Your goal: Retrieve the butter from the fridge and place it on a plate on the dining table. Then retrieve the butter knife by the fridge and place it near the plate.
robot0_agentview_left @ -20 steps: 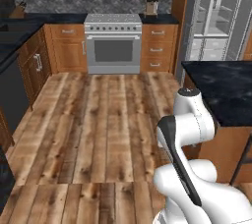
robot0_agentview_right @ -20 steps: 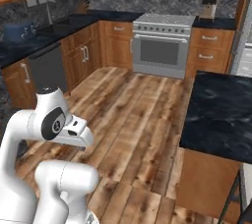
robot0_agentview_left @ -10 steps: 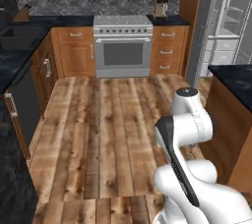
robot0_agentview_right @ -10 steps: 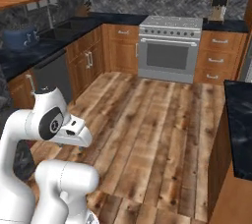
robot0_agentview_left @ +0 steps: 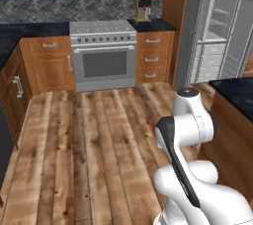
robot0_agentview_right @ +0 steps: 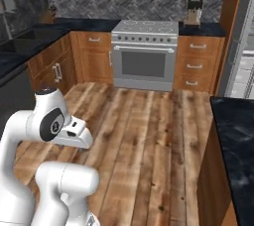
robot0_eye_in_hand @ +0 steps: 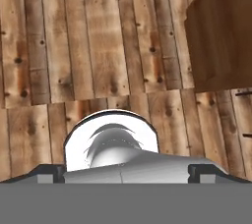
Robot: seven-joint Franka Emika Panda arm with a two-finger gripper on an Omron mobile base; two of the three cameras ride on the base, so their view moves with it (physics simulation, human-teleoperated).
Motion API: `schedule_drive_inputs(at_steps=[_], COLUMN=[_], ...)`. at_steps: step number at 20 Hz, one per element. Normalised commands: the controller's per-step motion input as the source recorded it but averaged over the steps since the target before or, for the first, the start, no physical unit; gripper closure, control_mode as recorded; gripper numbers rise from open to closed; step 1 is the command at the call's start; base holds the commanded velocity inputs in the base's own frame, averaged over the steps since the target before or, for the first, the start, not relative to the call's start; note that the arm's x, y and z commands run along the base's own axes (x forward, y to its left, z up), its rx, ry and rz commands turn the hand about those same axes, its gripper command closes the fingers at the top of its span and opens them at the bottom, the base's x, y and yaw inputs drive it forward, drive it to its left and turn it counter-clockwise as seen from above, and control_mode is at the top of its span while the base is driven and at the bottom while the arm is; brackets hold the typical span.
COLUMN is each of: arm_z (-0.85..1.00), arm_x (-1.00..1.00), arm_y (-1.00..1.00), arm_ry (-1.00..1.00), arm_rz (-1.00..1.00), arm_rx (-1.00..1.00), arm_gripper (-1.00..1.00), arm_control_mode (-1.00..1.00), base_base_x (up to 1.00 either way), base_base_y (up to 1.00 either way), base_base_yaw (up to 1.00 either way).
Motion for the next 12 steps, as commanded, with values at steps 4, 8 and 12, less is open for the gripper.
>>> schedule_drive_inputs(at_steps=[4, 8, 12], arm_z=[0.00, 0.00, 0.00], arm_x=[0.00, 0.00, 0.00], arm_y=[0.00, 0.00, 0.00], arm_ry=[0.00, 0.00, 0.00], arm_rz=[0.00, 0.00, 0.00], arm_rx=[0.00, 0.00, 0.00], arm_gripper=[-1.00, -1.00, -1.00], arm_control_mode=[1.00, 1.00, 1.00], base_base_x=[1.00, 1.00, 1.00], base_base_y=[0.47, 0.45, 0.46], base_base_yaw=[-0.25, -0.22, -0.22])
